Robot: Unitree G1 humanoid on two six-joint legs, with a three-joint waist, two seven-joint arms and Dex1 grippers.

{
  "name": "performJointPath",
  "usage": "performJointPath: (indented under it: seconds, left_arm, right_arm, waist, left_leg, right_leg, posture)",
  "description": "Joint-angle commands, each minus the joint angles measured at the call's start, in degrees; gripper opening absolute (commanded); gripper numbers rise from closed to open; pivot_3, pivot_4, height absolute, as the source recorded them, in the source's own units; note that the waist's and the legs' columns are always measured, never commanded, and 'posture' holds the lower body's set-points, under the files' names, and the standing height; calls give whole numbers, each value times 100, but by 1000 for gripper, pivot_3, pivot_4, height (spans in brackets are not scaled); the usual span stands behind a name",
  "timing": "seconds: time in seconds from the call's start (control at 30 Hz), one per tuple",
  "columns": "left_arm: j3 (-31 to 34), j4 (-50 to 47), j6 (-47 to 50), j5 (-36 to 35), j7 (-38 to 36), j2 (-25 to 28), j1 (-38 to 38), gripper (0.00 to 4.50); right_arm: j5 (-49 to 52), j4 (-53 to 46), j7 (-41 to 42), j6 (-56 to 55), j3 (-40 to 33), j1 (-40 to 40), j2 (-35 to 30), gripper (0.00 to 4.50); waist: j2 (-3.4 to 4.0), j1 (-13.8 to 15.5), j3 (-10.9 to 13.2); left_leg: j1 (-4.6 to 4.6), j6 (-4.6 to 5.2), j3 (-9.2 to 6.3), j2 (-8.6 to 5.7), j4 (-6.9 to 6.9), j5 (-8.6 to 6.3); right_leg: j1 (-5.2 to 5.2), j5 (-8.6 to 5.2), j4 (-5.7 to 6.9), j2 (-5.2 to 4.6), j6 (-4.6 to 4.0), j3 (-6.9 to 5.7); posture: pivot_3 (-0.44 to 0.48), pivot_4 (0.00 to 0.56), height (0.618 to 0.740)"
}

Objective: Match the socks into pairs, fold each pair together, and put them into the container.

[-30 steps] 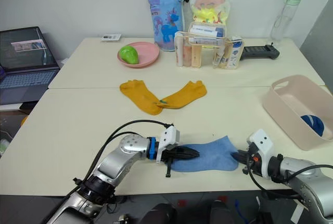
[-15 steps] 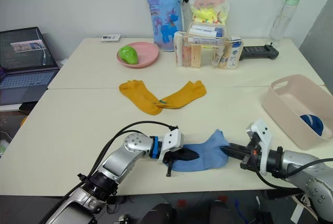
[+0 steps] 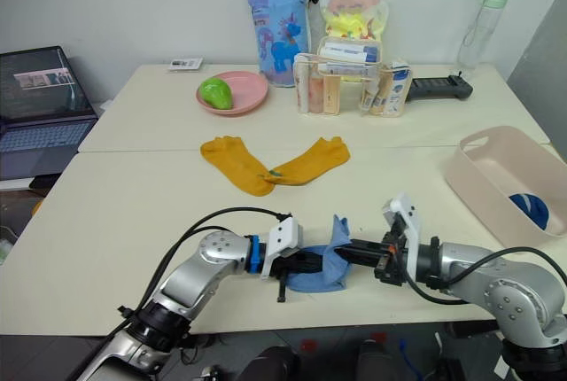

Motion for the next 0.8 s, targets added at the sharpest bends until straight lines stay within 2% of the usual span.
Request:
performJointPath:
  seconds: [0.03, 0.13, 0.2, 0.33, 0.57, 0.7, 0.8]
  left_arm:
    - [800, -1111, 837, -692, 5, 516, -42, 17]
    - [1331, -1412, 1043, -859, 59, 976, 107, 17]
    - [1565, -1483, 1099, -925, 177, 1083, 196, 17]
    - [1710, -1587, 1124, -1141, 319, 1041, 288, 0]
    - [1581, -1537, 994, -1257, 475, 835, 199, 0]
    - [1196, -1563, 1001, -1193, 310, 810, 301, 0]
    - [800, -1324, 652, -829, 265, 852, 528, 0]
  right_arm:
    - [-456, 186, 314, -347, 481, -213, 10, 0]
    - [-833, 461, 336, -564, 843, -385, 191, 0]
    - [-824, 528, 381, -594, 866, -443, 330, 0]
    - [-627, 517, 572, -489, 684, -452, 343, 1067]
    - [-12, 483, 613, -111, 143, -510, 248, 3567]
    - [18, 538, 387, 24, -252, -401, 65, 3567]
    - [-43, 541, 147, 164, -424, -257, -66, 3567]
  waist:
    - [0, -14, 0]
    - [2, 15, -1]
    - [-10, -32, 12]
    - [-8, -18, 14]
    - [-8, -5, 14]
    - [-9, 3, 14]
    - [-8, -5, 14]
  left_leg:
    - [-1, 0, 0, -1, 1, 0]
    - [-1, 0, -3, -6, 2, 0]
    - [-1, -1, -5, 3, -1, 0]
    - [-1, -1, -2, -1, -4, -1]
    - [-1, -1, -3, -2, -2, -1]
    - [-1, -1, -1, -5, -1, -1]
    - [-1, -1, -1, -3, -4, -1]
  right_leg:
    - [0, 0, -1, 0, 0, 0]
    - [4, 0, -6, -1, 0, -4]
    - [-1, 0, -5, 3, 0, -3]
    - [-2, 0, -8, 0, -1, 0]
    - [1, 0, -9, -1, -1, 0]
    - [3, 0, -11, -2, -1, 1]
    - [2, 0, -11, -2, -1, 2]
  posture:
    - [0, 150, 740]
    - [0, 150, 740]
    - [0, 150, 740]
    - [0, 150, 740]
    - [0, 150, 740]
    - [0, 150, 740]
    - [0, 150, 740]
